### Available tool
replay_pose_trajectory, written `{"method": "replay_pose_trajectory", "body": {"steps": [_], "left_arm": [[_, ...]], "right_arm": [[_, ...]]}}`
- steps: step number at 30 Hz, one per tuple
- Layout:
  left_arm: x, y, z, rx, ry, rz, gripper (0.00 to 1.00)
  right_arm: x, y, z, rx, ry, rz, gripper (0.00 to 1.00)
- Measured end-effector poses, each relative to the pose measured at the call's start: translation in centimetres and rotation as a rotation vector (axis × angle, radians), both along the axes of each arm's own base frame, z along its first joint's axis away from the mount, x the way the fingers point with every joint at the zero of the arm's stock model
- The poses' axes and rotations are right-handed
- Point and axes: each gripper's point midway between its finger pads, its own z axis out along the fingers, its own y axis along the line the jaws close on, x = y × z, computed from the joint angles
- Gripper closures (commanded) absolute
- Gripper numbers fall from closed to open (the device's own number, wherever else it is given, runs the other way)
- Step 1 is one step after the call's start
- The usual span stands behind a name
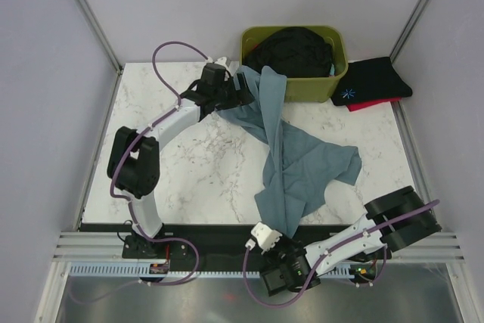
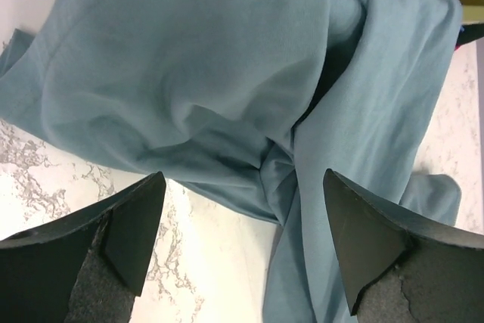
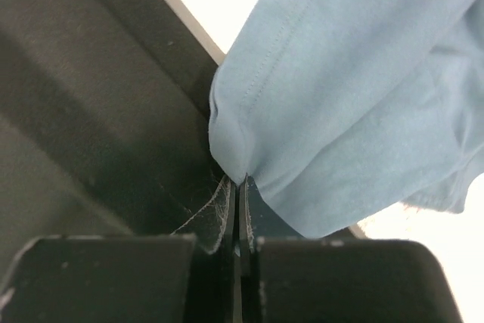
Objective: Fold and stack the t-shirts
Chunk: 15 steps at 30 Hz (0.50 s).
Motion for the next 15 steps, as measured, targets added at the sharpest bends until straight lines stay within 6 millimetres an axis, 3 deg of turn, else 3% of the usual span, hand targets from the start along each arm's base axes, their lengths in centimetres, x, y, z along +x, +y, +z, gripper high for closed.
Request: {"method": "replay_pose_trajectory", "body": {"steps": [3, 5, 7, 9, 12, 15], "left_arm": [[-0.6, -0.8, 0.0, 0.047, -0.030, -0.053, 0.08], [-0.7, -2.1, 1.2, 0.079, -0.086, -0.112, 0.06], [-0.2, -4.4, 3.5, 0.099, -0.160, -0.174, 0.06], [1.7, -7.5, 7.4, 0.097, -0.277, -0.230, 0.06], [3.9, -11.4, 11.7, 0.108, -0.416, -0.293, 0.06], [3.6, -13.6, 11.3, 0.149, -0.440, -0.337, 0.05]], "right_arm": [[-0.1, 0.1, 0.0, -0.032, -0.040, 0.058, 1.00], [-0.1, 0.1, 0.0, -0.048, -0.054, 0.084, 1.00], [-0.1, 0.2, -0.1, -0.069, -0.067, 0.103, 1.00], [-0.1, 0.3, -0.1, -0.087, -0.081, 0.115, 1.00], [0.0, 0.5, -0.1, -0.110, -0.099, 0.120, 1.00], [0.0, 0.5, -0.1, -0.103, -0.098, 0.116, 1.00]]}}
